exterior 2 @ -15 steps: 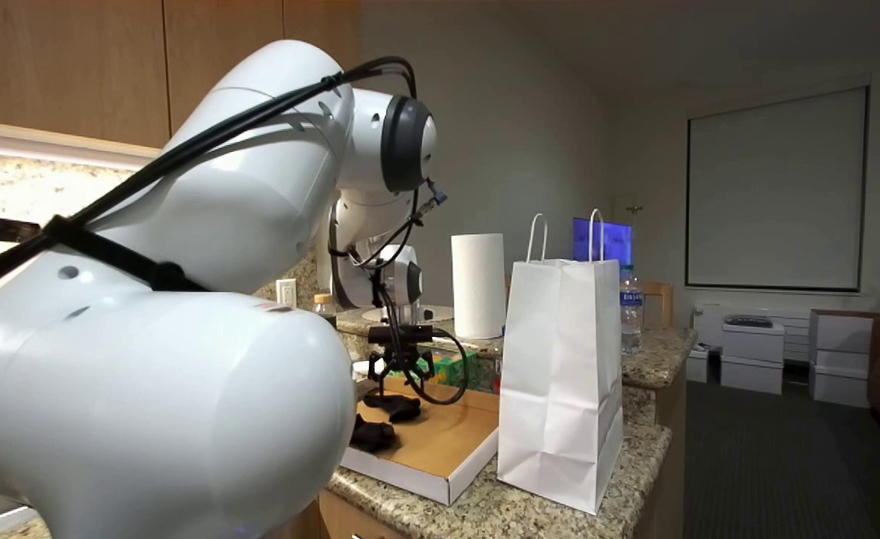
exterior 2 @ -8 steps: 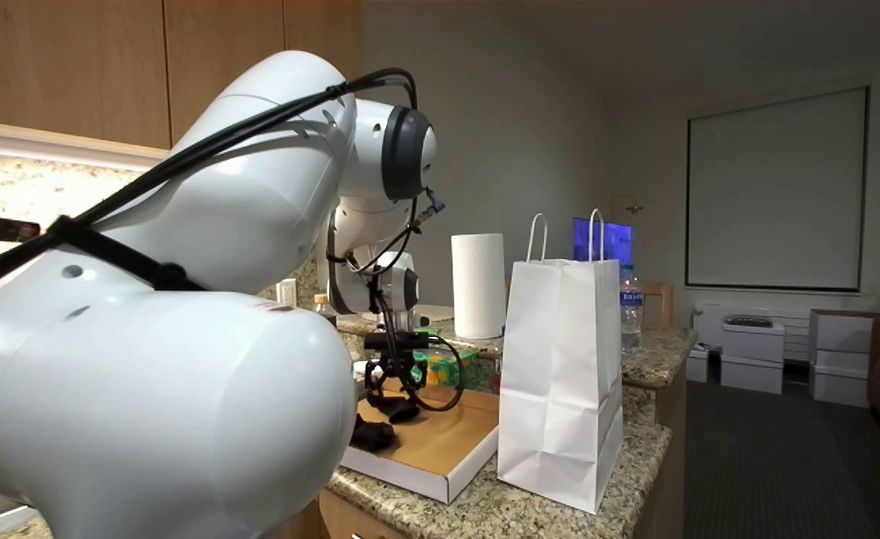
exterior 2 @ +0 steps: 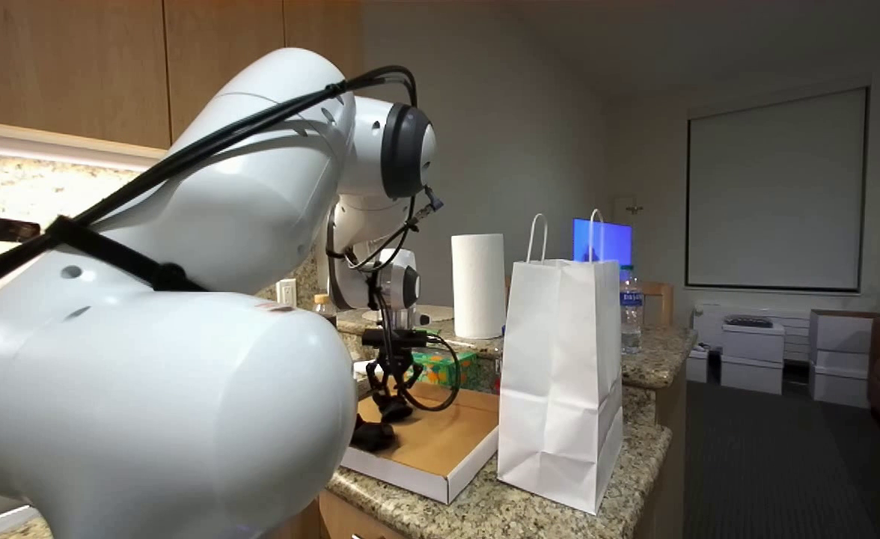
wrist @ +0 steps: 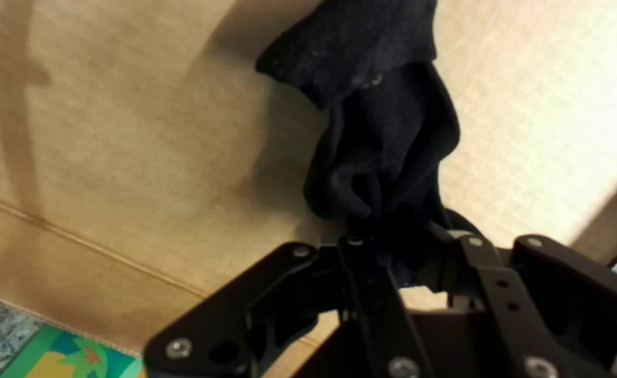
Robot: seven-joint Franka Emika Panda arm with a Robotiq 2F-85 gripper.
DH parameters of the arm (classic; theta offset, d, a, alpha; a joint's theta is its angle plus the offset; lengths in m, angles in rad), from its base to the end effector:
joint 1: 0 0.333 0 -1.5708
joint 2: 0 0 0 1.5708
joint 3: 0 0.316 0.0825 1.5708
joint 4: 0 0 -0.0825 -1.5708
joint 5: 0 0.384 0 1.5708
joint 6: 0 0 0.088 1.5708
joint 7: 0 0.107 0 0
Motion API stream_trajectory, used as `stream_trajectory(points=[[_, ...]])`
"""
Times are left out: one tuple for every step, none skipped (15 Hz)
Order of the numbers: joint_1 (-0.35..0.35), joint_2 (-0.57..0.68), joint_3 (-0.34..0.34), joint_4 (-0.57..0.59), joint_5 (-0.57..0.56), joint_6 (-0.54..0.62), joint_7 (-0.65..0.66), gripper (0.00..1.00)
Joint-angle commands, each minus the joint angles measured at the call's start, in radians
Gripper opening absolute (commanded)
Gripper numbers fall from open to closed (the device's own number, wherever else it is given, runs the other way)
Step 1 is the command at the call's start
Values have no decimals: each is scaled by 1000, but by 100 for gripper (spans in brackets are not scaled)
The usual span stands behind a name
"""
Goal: Put the black socks in the white bag
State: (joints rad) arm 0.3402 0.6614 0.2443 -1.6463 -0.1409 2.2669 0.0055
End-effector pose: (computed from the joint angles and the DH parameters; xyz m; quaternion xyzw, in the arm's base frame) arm 0.5832 0.3581 0.2349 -0.9517 -0.3061 0.0149 0.0177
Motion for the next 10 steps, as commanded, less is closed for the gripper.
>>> stream_trajectory(points=[[-8,-31,8,-38,41,-11,-35,4],[-9,-37,9,-42,46,-10,-36,7],[-9,-45,10,-50,49,-8,-37,9],[-9,-52,11,-56,50,-7,-36,9],[-11,-61,12,-63,52,-4,-38,9],[-12,-79,13,-73,51,-2,-38,9],[-11,-99,12,-84,47,-1,-38,9],[-10,-127,12,-97,41,-1,-39,9],[-10,-151,11,-106,37,-3,-40,9],[-8,-183,8,-115,29,-10,-39,9]])
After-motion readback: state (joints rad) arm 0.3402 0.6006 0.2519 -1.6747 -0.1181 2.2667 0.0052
